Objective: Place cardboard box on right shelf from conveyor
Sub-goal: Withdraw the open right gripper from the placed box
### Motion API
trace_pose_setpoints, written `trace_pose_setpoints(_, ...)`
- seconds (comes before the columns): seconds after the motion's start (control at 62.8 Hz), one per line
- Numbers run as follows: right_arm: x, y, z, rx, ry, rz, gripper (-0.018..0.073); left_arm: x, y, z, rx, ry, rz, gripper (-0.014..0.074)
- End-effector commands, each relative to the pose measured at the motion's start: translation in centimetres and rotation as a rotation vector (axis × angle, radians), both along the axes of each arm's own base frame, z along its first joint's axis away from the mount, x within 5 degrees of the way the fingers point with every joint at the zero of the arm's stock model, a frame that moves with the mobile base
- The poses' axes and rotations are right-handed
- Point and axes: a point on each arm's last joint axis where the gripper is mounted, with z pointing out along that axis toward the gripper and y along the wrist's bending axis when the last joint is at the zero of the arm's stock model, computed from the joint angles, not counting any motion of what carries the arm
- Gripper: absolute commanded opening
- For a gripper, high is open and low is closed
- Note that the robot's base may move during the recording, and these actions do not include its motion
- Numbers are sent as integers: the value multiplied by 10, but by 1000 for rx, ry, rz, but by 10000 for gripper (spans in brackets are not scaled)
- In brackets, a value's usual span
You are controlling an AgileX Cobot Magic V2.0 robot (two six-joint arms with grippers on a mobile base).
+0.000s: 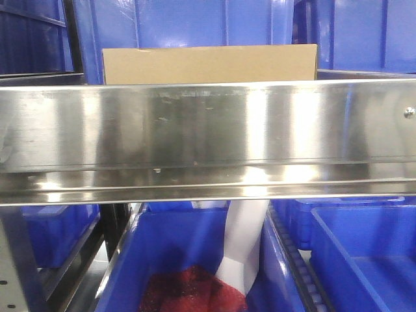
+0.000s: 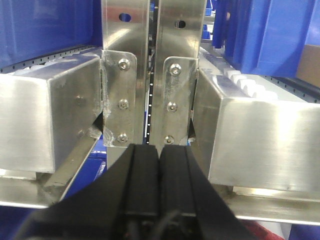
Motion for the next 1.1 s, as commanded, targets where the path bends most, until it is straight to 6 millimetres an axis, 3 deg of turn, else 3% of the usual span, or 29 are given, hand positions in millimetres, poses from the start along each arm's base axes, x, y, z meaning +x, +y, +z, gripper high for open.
trace_pose_setpoints(0.0, -11, -7, -1, 2, -137, -84, 57, -1, 1, 9, -9, -99, 6, -119)
trace_pose_setpoints(0.175, -24, -12, -31, -1, -191, -165, 57, -1, 1, 9, -9, -99, 6, -119)
trace_pose_setpoints(0.334, -19, -12, -55, -3, -160, -174, 57, -1, 1, 9, -9, -99, 6, -119)
trace_pose_setpoints(1.082, -19, -12, -56, -3, -146, -174, 57, -1, 1, 9, -9, -99, 6, -119)
